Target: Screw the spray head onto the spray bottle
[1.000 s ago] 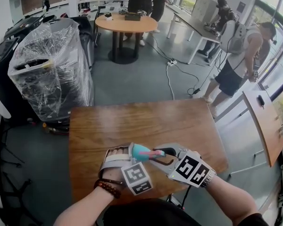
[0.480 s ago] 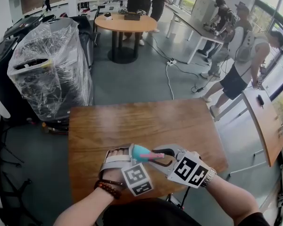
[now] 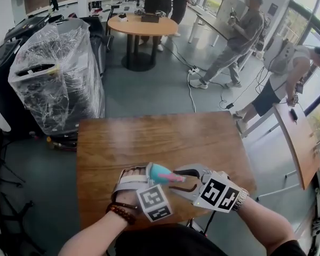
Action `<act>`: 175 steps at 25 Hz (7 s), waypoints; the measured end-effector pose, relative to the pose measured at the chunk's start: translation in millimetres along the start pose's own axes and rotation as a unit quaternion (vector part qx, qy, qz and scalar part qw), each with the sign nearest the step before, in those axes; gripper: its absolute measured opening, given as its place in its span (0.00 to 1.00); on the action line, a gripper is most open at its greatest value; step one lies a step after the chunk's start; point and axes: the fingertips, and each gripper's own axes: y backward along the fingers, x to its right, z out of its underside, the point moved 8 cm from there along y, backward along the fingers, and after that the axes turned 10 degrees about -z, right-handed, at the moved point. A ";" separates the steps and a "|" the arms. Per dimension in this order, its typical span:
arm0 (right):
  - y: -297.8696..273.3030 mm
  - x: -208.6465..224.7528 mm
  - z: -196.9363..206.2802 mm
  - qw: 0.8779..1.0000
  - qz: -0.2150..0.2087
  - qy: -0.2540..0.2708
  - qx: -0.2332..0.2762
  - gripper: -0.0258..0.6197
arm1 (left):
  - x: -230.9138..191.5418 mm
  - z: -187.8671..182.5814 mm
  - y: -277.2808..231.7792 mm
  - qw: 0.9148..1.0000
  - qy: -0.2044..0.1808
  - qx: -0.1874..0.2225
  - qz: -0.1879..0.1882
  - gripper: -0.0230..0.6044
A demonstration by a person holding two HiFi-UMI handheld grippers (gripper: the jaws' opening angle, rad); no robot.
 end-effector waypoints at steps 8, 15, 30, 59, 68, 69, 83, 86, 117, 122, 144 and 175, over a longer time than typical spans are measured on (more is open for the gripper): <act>5.8 -1.3 -1.9 0.998 0.029 0.051 -0.012 0.23 | -2.1 -0.8 4.1 1.000 -0.004 0.012 -0.009 0.68; 9.5 1.2 2.8 0.999 0.005 0.036 -0.024 0.22 | -0.4 -0.3 10.4 0.999 -0.017 0.026 -0.025 0.67; -1.7 21.9 55.3 0.800 -0.096 -0.571 0.157 0.22 | 6.3 10.2 5.2 0.989 -0.095 0.007 -0.108 0.66; -1.1 -11.4 19.6 0.997 0.031 -0.012 -0.070 0.22 | 28.8 6.8 -1.8 0.992 0.068 0.029 0.102 0.67; -4.5 -14.3 20.0 0.994 -0.007 0.023 -0.108 0.22 | 28.1 8.2 2.5 0.998 -0.052 0.020 0.005 0.67; -5.1 -15.1 20.0 0.993 -0.011 0.029 -0.117 0.22 | 28.2 6.9 3.8 0.998 -0.064 0.021 -0.005 0.67; -3.9 11.8 43.0 0.931 -0.068 -0.353 0.073 0.22 | 24.8 4.8 5.8 0.996 -0.055 0.020 -0.061 0.65; -5.7 14.5 61.0 0.832 -0.087 -0.520 0.173 0.22 | 25.1 6.2 3.9 0.996 -0.057 0.009 -0.066 0.65; -18.5 -53.8 39.0 0.886 0.074 0.412 -0.199 0.42 | 31.9 22.5 -5.8 0.984 -0.166 0.060 0.036 0.66; -26.1 -61.8 47.8 0.860 0.057 0.460 -0.215 0.28 | 38.5 9.3 3.3 0.981 -0.166 0.088 0.052 0.66; -20.8 4.5 71.1 0.879 -0.074 -0.469 0.040 0.23 | 47.2 9.3 -7.9 0.986 -0.155 0.052 -0.035 0.66; 54.7 -4.7 94.5 0.940 0.085 -0.295 0.152 0.27 | 22.0 51.4 -129.3 0.919 0.368 0.137 0.020 0.67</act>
